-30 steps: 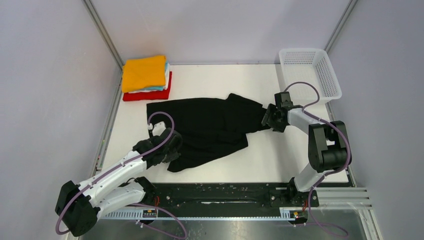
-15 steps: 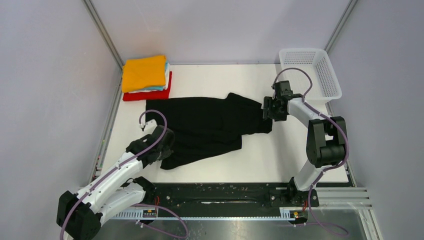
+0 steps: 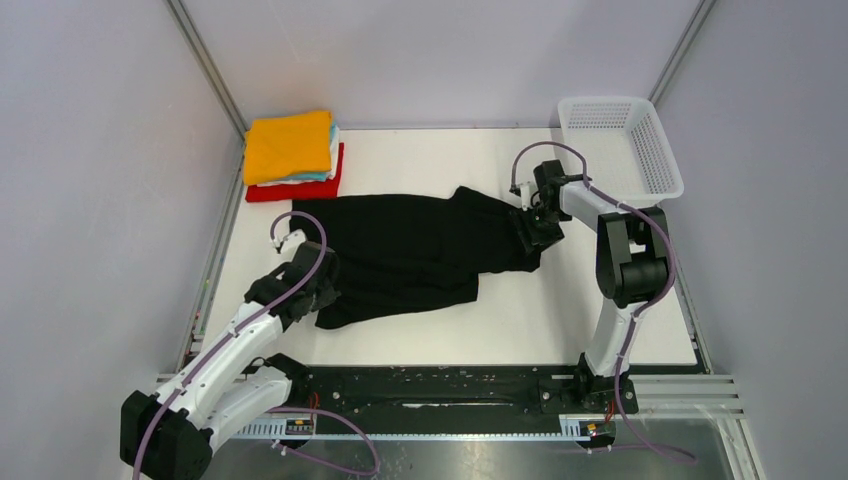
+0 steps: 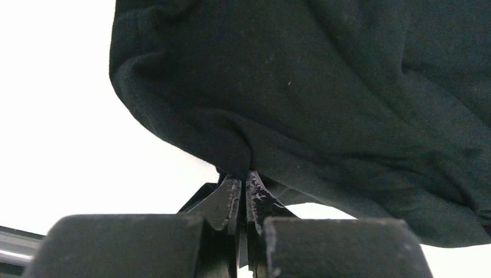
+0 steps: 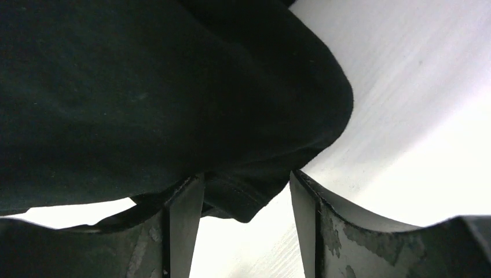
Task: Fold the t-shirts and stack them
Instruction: Flatten out the tshirt
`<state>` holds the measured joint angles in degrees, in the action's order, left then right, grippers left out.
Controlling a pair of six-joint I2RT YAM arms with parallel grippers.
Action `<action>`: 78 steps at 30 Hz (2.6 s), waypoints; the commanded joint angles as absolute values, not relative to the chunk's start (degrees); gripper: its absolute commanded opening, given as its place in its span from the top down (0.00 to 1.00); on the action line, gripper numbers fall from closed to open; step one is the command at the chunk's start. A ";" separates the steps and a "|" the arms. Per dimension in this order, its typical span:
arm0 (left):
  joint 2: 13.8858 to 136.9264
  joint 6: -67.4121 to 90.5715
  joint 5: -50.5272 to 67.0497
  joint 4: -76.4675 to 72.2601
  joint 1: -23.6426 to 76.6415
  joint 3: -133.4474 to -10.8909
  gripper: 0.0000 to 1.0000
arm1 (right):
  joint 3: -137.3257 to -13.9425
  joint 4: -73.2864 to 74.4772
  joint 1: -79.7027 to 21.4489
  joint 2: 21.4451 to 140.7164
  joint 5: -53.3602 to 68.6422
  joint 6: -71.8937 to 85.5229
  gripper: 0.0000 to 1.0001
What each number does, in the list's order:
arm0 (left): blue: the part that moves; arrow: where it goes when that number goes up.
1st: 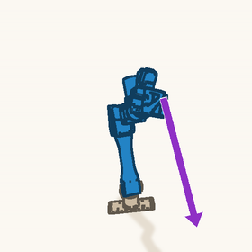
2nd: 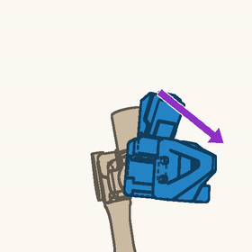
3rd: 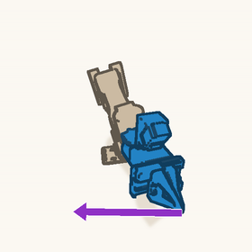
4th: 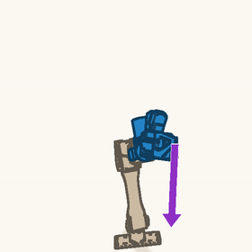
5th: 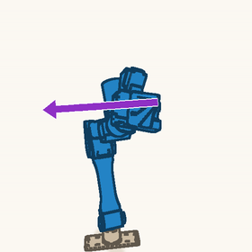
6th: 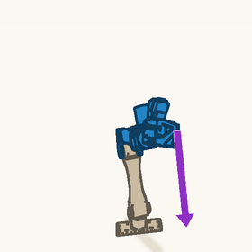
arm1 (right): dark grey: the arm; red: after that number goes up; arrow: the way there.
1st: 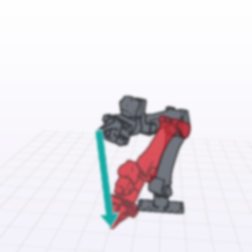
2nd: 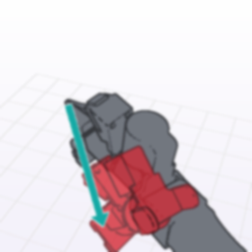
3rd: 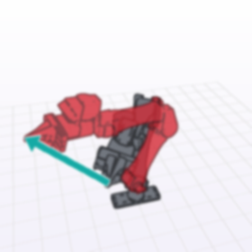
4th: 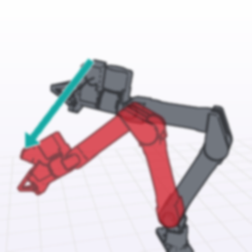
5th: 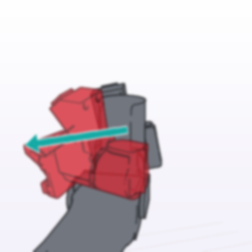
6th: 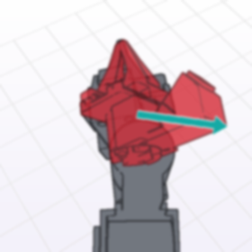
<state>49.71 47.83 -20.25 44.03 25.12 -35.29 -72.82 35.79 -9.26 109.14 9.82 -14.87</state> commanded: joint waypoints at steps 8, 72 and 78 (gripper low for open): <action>47.94 46.41 -19.34 41.56 24.36 -37.05 1.00 | -77.97 42.86 -13.14 110.26 7.23 -18.02 0.43; 39.28 40.38 -21.68 38.92 24.35 -59.69 1.00 | -40.46 -30.82 -20.61 61.03 -22.49 -2.81 1.00; 38.89 35.31 -19.00 34.50 24.30 -76.93 1.00 | -45.78 -34.29 -20.59 49.61 -24.78 -13.04 1.00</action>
<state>40.10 40.51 -19.46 41.43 24.67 -67.55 -40.38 -24.05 -20.49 56.21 -19.66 -4.58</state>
